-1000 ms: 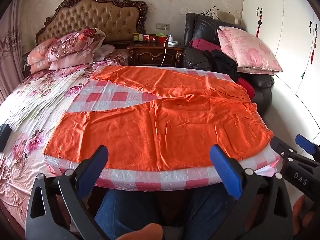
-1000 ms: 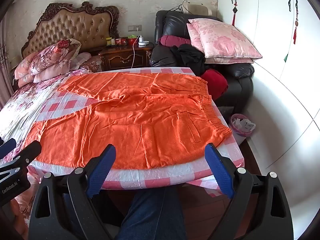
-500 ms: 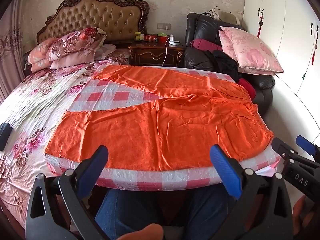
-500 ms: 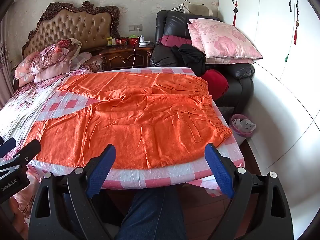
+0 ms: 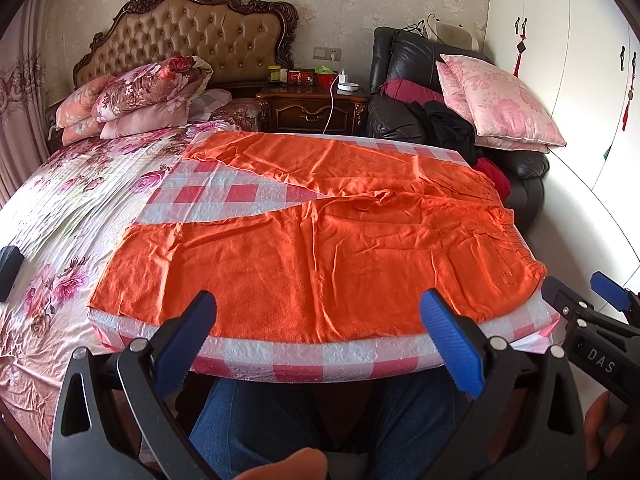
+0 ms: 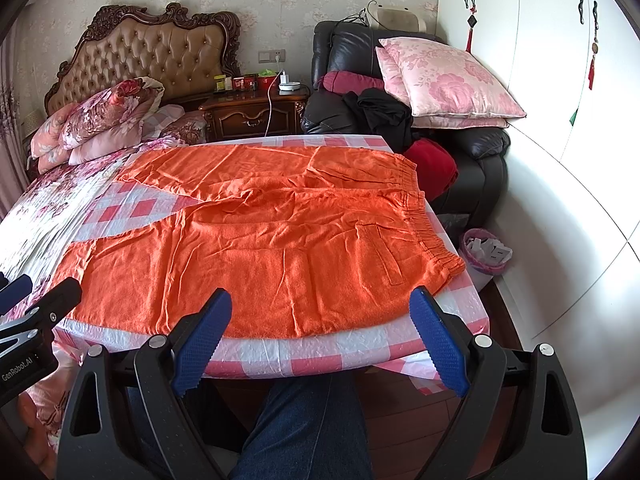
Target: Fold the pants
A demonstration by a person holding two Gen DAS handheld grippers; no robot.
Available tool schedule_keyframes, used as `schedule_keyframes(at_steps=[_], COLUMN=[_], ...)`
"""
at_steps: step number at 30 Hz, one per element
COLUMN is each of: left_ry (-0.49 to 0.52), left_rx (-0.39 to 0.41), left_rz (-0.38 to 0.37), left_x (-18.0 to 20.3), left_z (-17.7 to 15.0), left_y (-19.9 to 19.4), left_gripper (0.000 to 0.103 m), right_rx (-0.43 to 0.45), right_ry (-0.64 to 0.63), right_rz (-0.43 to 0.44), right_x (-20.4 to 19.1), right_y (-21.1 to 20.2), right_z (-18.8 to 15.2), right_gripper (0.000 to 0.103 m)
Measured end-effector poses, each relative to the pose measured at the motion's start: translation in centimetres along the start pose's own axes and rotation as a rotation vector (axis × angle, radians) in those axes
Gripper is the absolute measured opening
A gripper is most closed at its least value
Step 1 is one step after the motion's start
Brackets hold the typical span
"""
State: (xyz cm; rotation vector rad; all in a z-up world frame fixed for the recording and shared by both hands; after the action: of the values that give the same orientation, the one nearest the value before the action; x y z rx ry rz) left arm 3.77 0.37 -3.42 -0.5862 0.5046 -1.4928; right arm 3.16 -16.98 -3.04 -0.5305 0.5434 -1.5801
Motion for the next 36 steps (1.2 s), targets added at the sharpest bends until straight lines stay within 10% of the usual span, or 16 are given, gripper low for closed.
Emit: schedule_keyframes(at_steps=[36], left_ry=[0.007], left_rx=[0.000], left_rz=[-0.004], left_x=[0.30], left_z=[0.01], left_y=[-0.08], left_gripper=[0.102], right_rx=[0.003], right_ry=[0.004], right_rz=[-0.003], right_x=[0.25], right_y=[0.01], right_z=[0.16], right_gripper=[0.088])
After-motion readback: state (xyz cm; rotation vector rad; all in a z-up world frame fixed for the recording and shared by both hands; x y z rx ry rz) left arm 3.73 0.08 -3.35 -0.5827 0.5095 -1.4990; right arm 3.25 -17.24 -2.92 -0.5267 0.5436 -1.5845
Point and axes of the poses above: each gripper's, at about its wrist camera, not at the fingertips, and y roughly the way its jaws point, x to its right, z to its top, the point moved 5 cm from there along y, roughly the way its jaws point, and after that the axes turned 3 degrees about x, right-handed, at the moved point
